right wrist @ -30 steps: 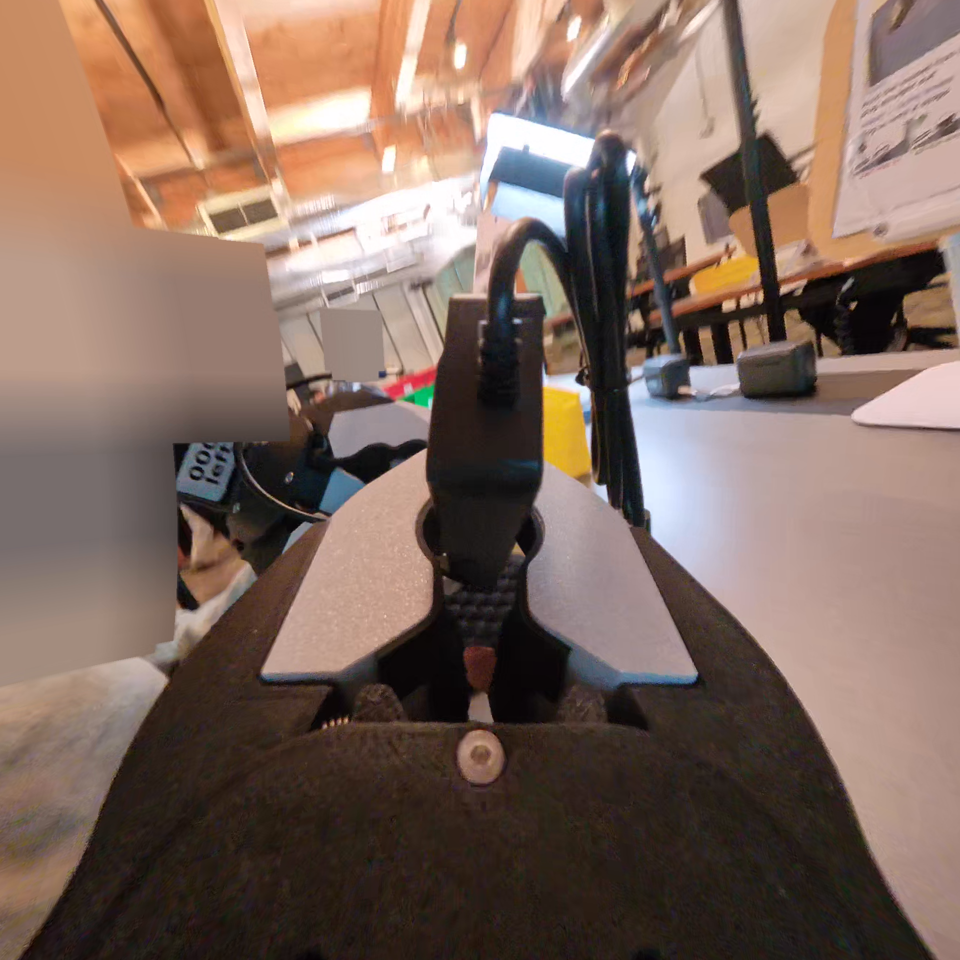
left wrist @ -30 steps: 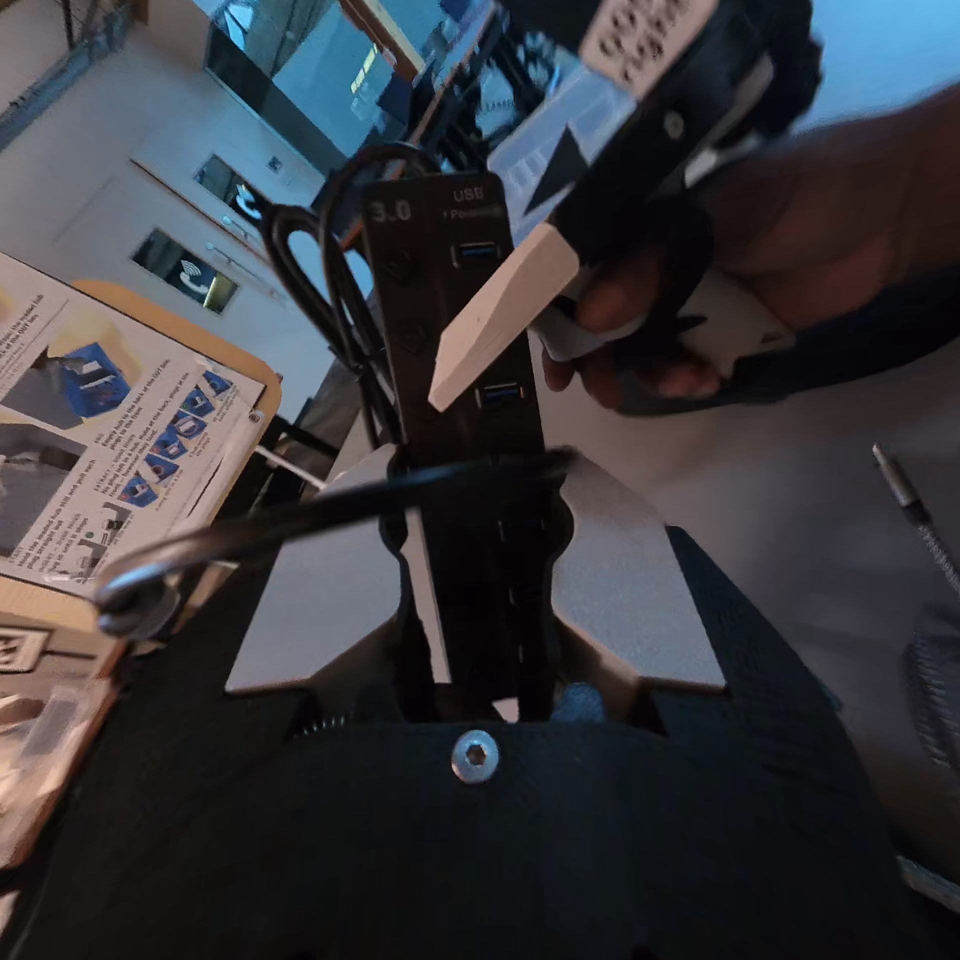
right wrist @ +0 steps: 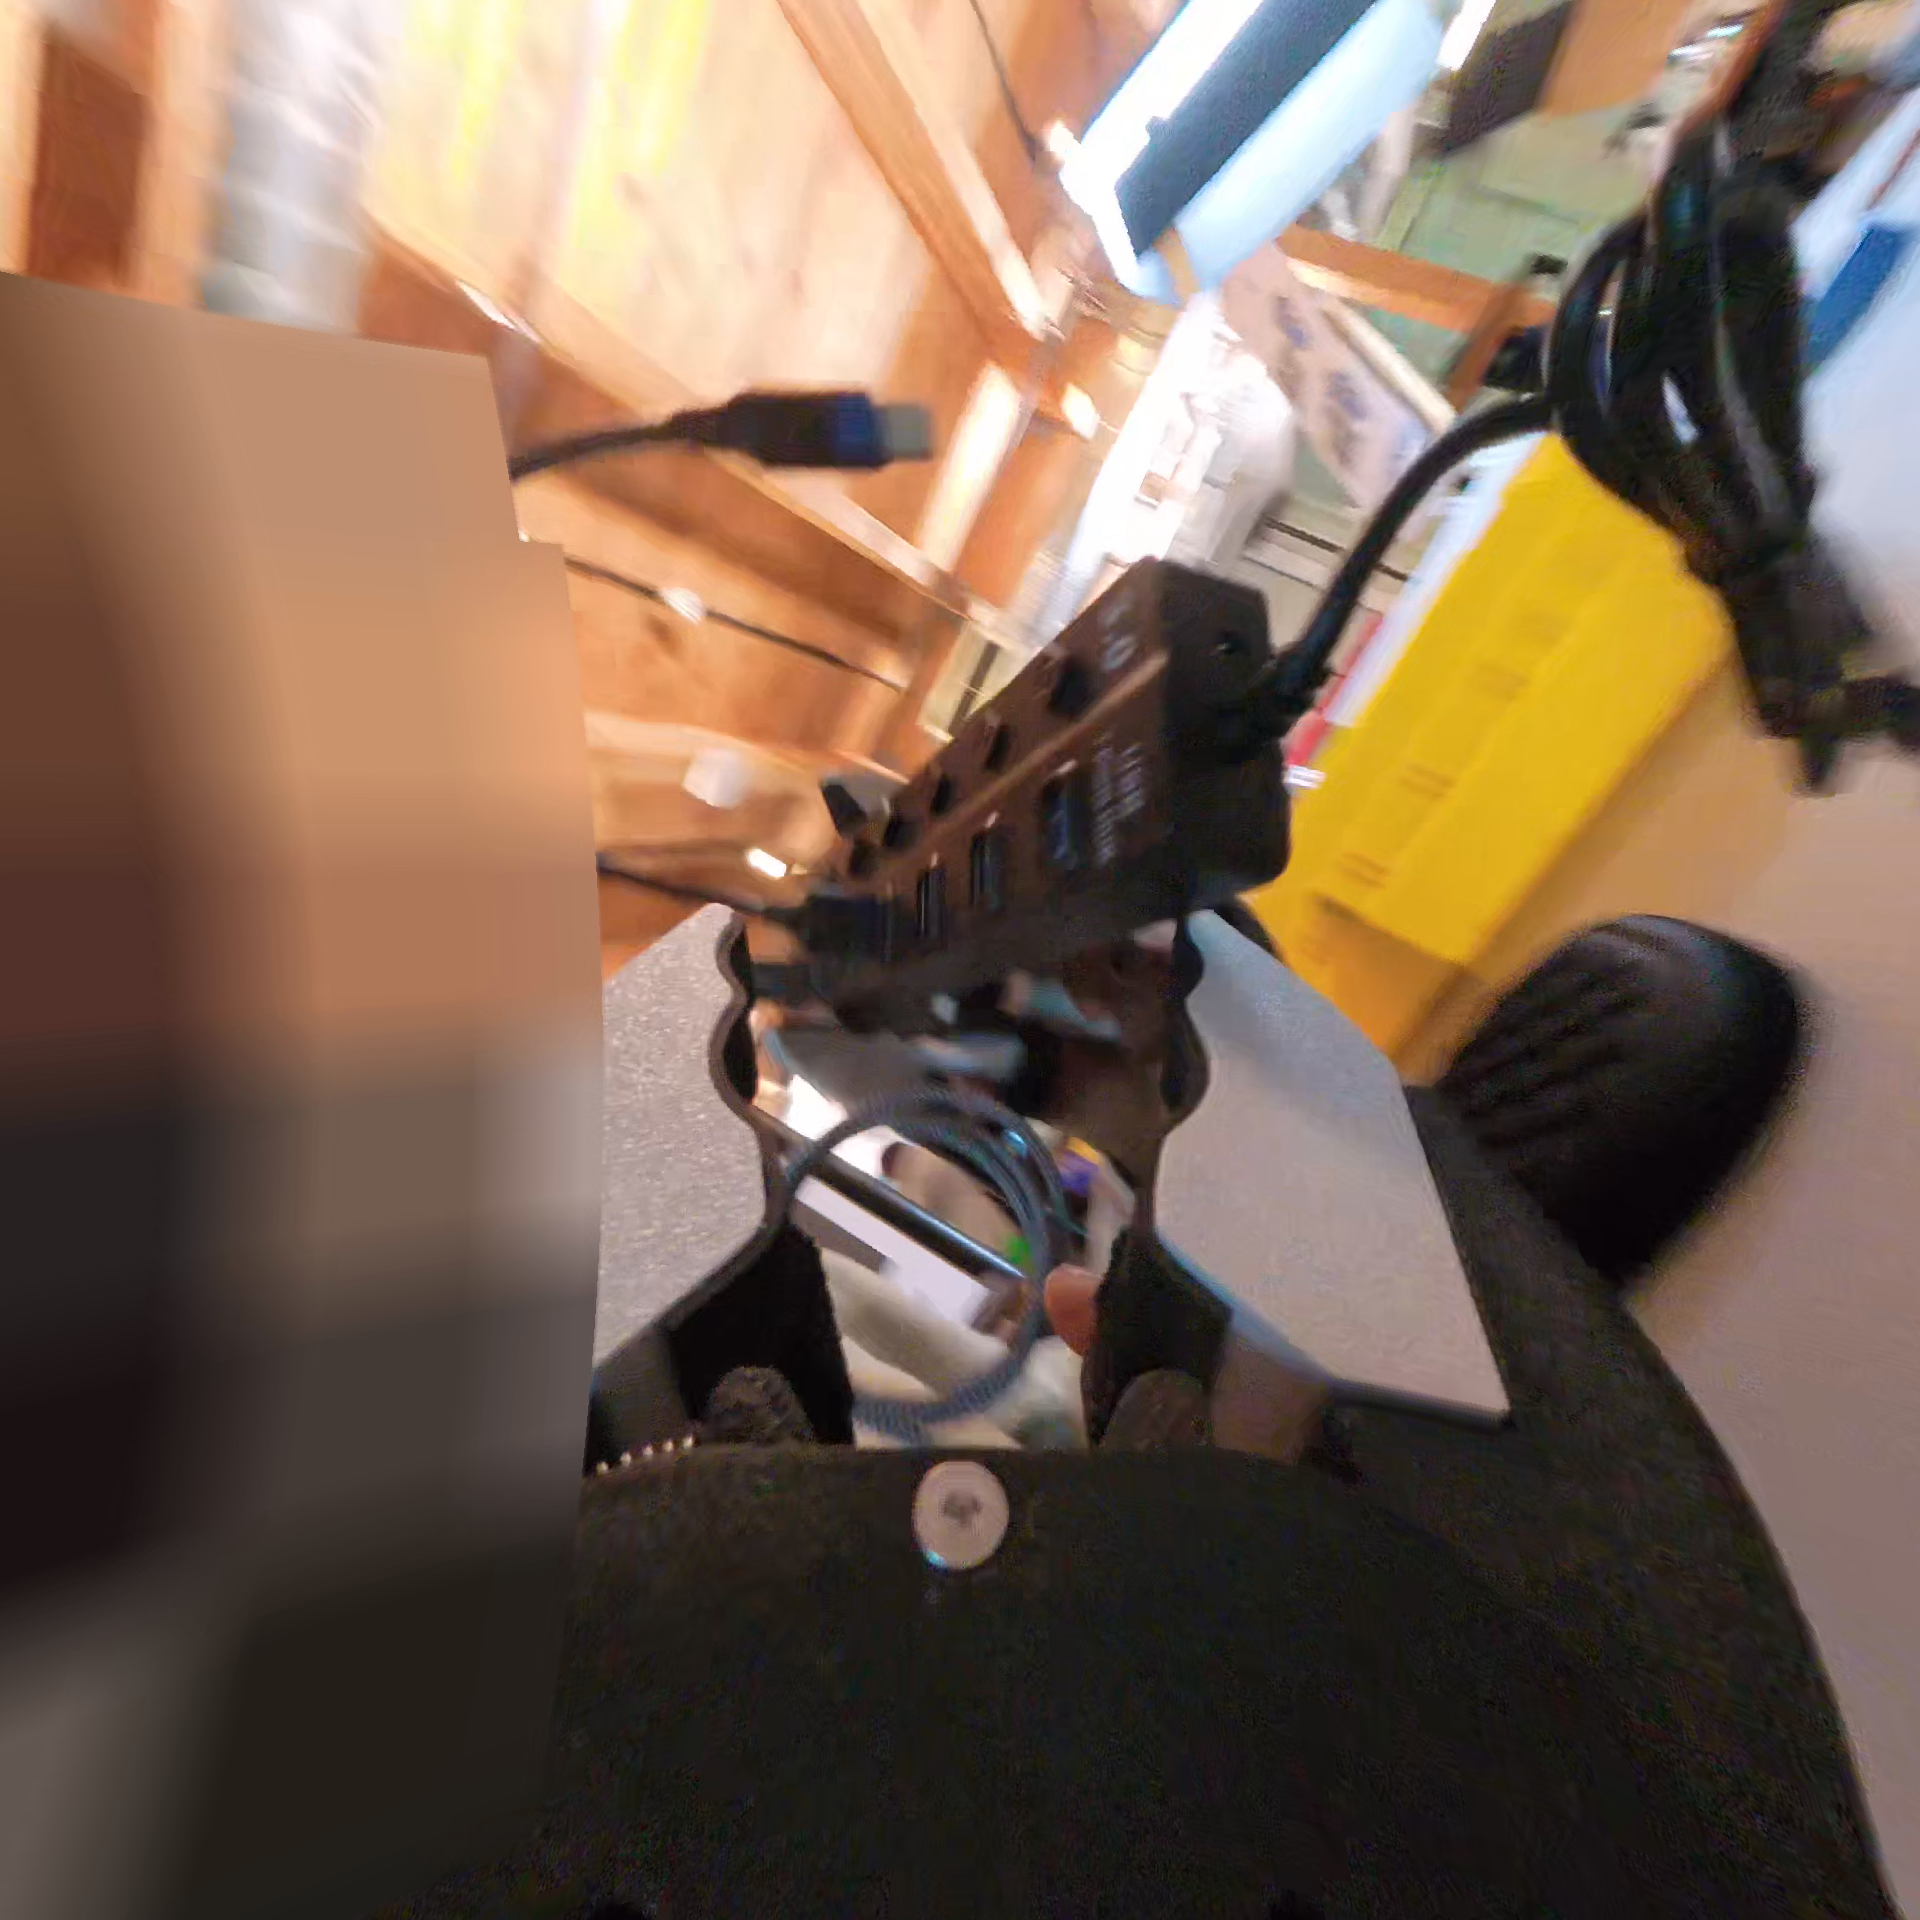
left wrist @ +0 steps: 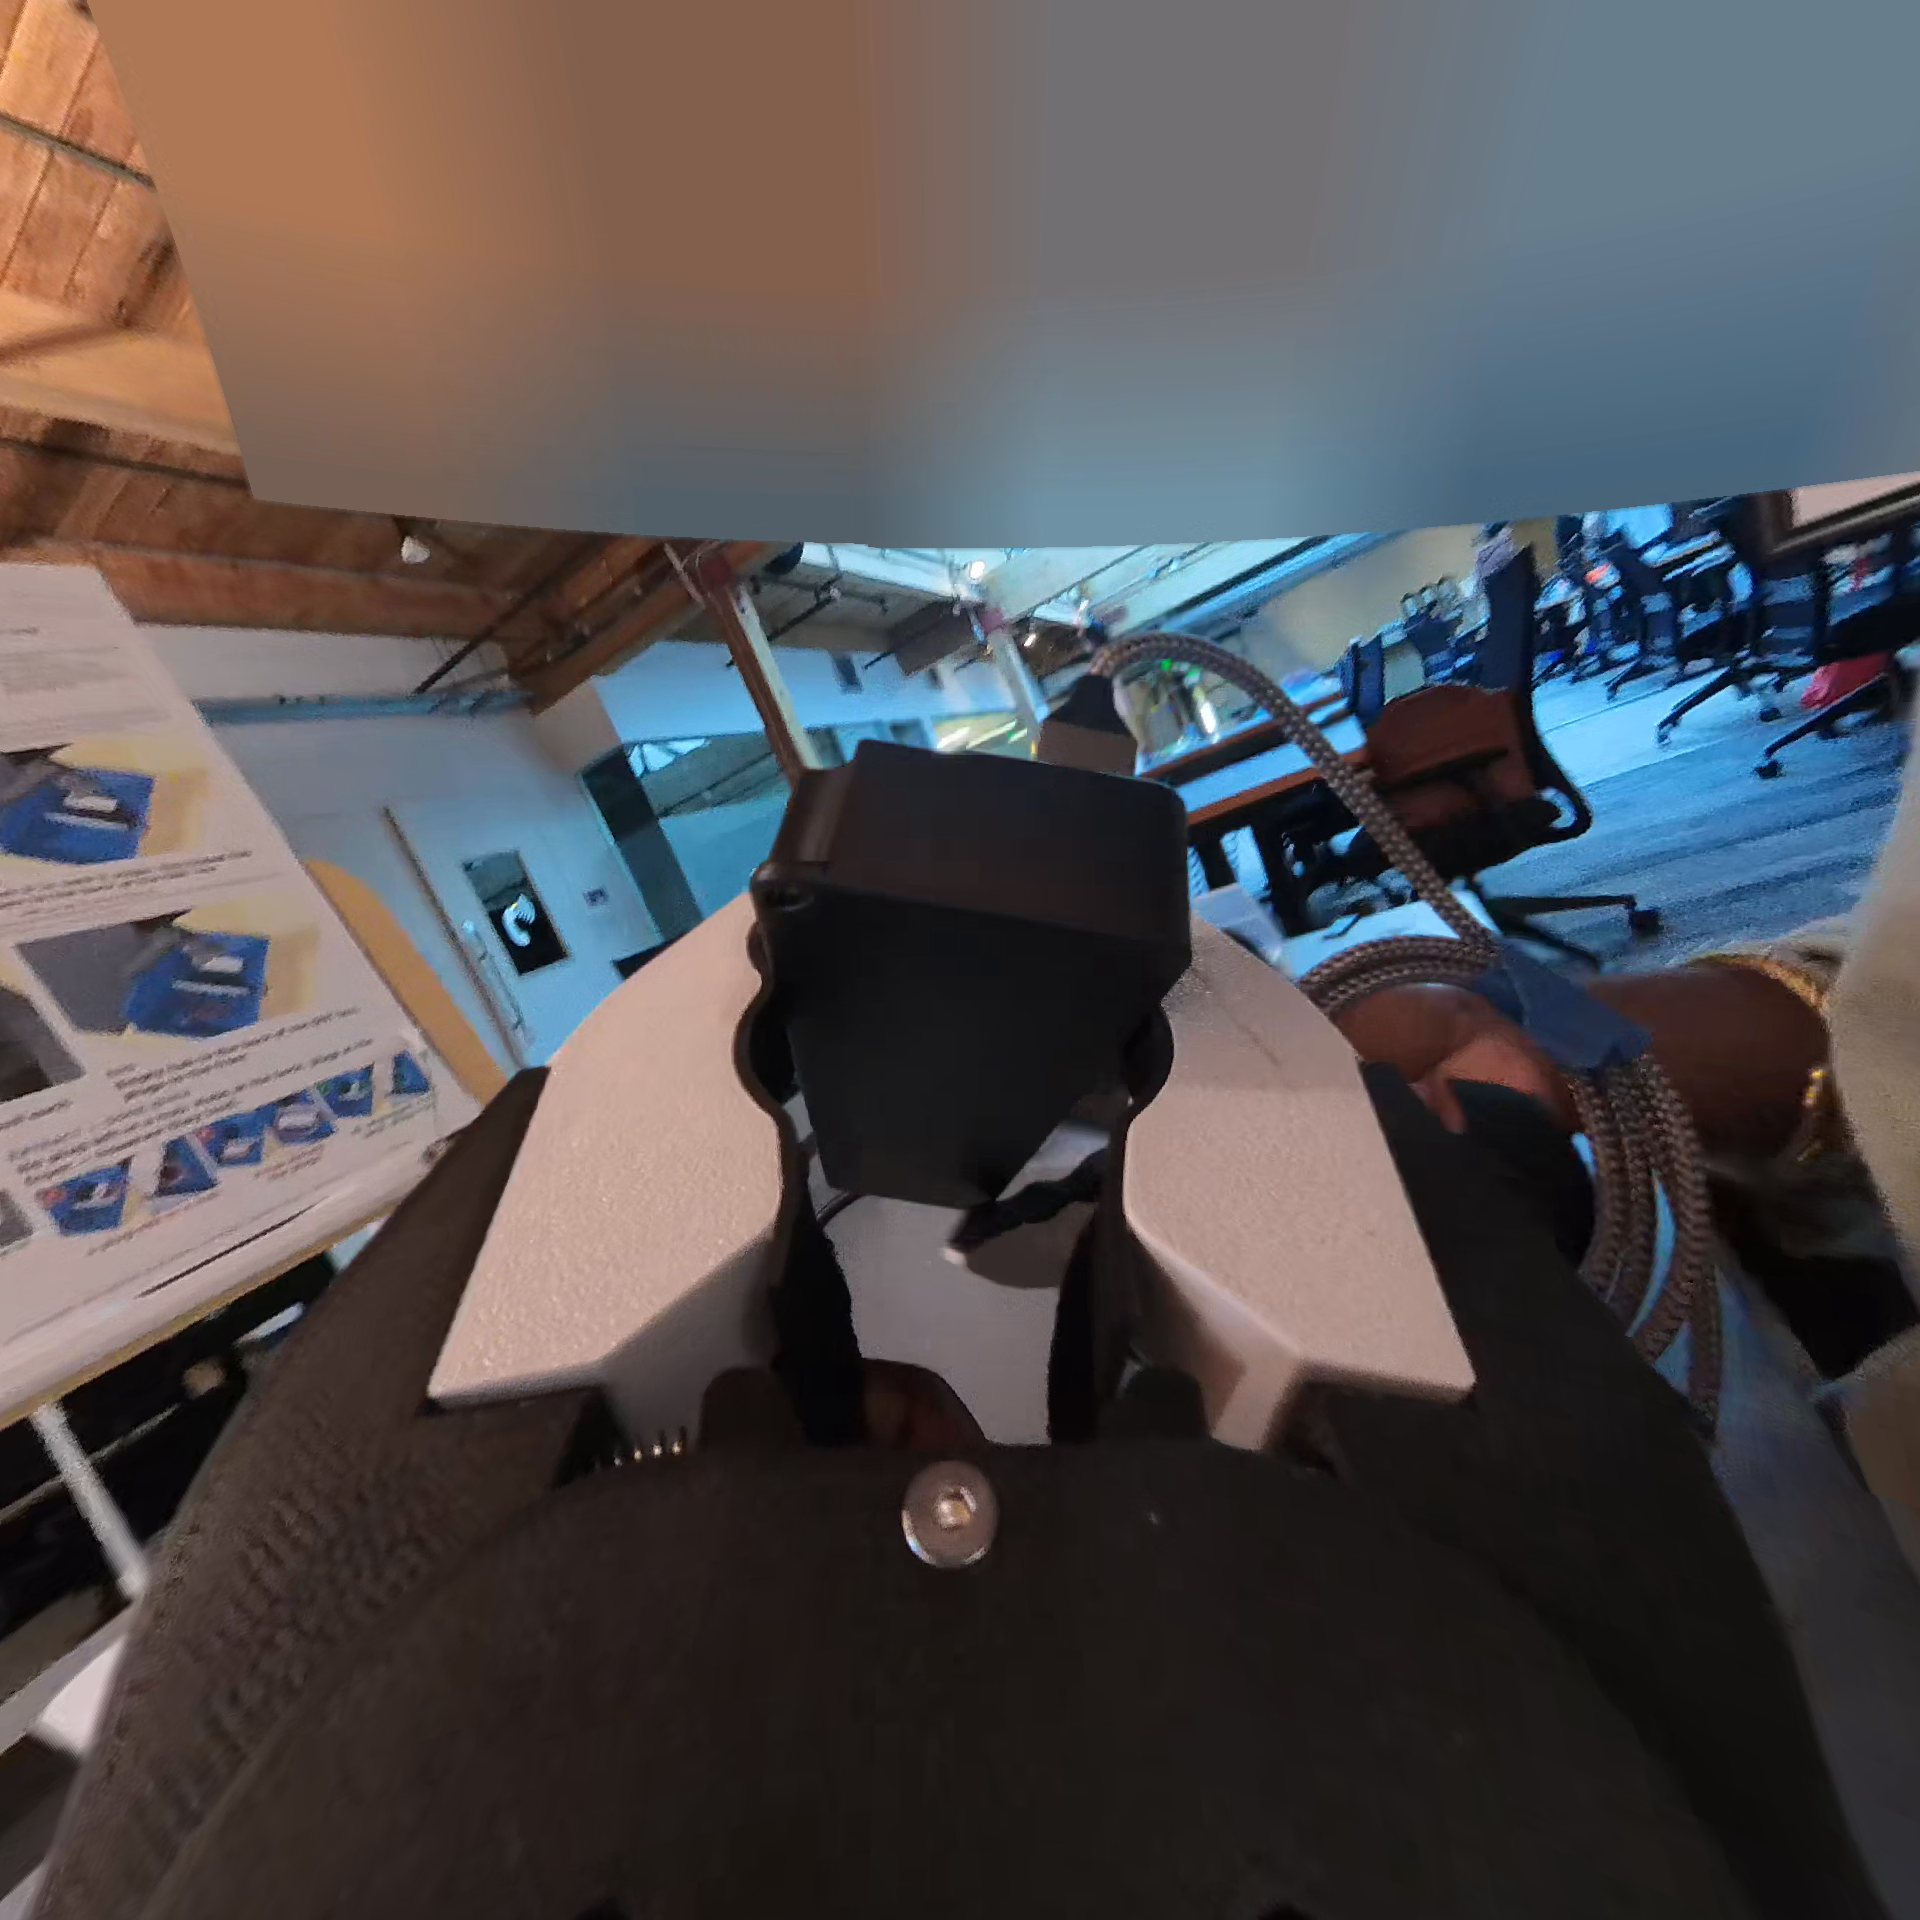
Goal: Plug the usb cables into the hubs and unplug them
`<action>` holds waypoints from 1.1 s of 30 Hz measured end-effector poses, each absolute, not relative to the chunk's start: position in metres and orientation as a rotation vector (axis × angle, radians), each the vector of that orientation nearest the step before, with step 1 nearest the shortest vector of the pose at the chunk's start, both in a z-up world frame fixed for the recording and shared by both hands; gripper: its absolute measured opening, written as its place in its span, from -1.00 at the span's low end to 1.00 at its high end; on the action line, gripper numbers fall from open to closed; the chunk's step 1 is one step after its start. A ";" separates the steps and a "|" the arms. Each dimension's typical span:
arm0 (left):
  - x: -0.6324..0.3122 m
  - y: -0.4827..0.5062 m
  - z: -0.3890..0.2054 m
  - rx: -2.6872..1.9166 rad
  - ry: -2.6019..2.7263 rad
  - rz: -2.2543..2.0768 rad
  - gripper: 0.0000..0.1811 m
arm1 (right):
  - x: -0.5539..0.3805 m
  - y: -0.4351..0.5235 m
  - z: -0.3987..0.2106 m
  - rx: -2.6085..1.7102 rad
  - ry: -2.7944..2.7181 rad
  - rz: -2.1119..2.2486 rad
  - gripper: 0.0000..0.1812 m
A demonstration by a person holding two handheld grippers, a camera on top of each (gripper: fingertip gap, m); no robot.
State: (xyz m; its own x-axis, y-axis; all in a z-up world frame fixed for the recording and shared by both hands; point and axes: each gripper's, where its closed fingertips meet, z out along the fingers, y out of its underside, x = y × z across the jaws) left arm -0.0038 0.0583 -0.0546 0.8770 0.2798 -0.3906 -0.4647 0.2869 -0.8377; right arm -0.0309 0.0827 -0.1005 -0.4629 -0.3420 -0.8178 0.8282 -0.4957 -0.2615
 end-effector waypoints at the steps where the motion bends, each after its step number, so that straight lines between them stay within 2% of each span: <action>1: -0.008 0.057 -0.057 -1.212 0.170 0.522 -0.31 | -0.030 0.088 -0.108 0.961 1.006 -2.027 -0.15; 4: -0.019 0.057 -0.071 -1.349 0.179 0.598 -0.29 | -0.035 0.123 -0.122 1.101 1.390 -2.101 -0.24; 6: -0.020 0.058 -0.083 -1.423 0.215 0.642 -0.31 | -0.030 0.143 -0.110 1.052 1.583 -2.140 -0.53; 8: -0.022 0.058 -0.095 -1.489 0.232 0.656 -0.33 | -0.013 0.146 -0.088 0.887 1.704 -2.204 -0.66; 15: -0.014 0.060 -0.109 -1.508 0.274 0.611 -0.36 | 0.022 0.073 -0.101 0.605 1.869 -2.024 -0.60; 19: -0.009 0.059 -0.112 -1.520 0.314 0.593 -0.36 | 0.025 0.047 -0.102 0.525 1.799 -1.987 -0.69; 22: -0.006 0.058 -0.113 -1.516 0.329 0.593 -0.35 | 0.026 0.034 -0.108 0.484 1.843 -1.948 -0.91; 33: 0.010 0.049 -0.119 -1.718 0.495 0.739 -0.30 | 0.039 0.027 -0.115 0.370 1.979 -1.825 -0.92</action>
State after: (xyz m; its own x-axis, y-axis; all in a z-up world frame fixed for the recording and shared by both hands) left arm 0.0101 0.0488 -0.1192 0.7134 0.0485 -0.6990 -0.6651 -0.2674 -0.6973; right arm 0.0392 0.0266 -0.1148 -0.8759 -0.0870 -0.4746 0.4660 0.1027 -0.8788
